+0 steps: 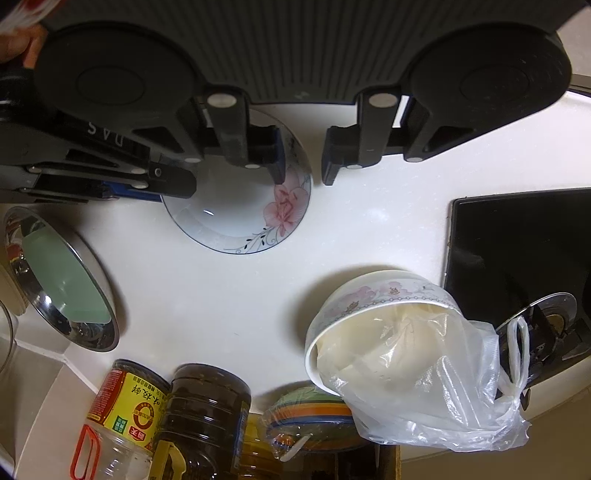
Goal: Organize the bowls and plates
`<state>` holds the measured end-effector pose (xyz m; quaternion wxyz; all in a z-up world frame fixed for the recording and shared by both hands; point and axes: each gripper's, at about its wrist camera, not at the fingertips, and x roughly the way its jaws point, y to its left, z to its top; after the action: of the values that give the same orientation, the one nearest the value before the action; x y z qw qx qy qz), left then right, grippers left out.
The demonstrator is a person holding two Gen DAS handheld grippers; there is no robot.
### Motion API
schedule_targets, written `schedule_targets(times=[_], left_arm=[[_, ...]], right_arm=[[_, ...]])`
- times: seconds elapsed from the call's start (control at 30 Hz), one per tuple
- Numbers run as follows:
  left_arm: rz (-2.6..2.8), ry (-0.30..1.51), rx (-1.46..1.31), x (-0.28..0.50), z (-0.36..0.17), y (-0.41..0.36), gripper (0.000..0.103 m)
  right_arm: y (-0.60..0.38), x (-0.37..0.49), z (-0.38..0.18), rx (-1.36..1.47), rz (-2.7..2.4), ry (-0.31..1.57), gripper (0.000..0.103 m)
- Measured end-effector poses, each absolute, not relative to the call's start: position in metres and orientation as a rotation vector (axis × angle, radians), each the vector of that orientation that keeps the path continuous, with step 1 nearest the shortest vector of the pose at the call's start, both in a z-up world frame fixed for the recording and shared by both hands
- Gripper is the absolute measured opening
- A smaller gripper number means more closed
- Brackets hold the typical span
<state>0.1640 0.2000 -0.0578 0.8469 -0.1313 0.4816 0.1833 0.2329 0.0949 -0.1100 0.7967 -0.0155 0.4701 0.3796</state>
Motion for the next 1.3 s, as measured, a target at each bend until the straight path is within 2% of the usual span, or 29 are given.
schedule_targets(times=[0.17,1.3], left_arm=[[0.380,1.014,-0.292,0.165,-0.060,0.201,0.013],[0.272,0.953,-0.222,0.203,-0.038,0.190,0.011]], right_arm=[[0.095,0.234,-0.111,-0.029,0.813,1.010,0.009],[0.067,0.259,-0.086,0.057,0.724,0.955,0.008]])
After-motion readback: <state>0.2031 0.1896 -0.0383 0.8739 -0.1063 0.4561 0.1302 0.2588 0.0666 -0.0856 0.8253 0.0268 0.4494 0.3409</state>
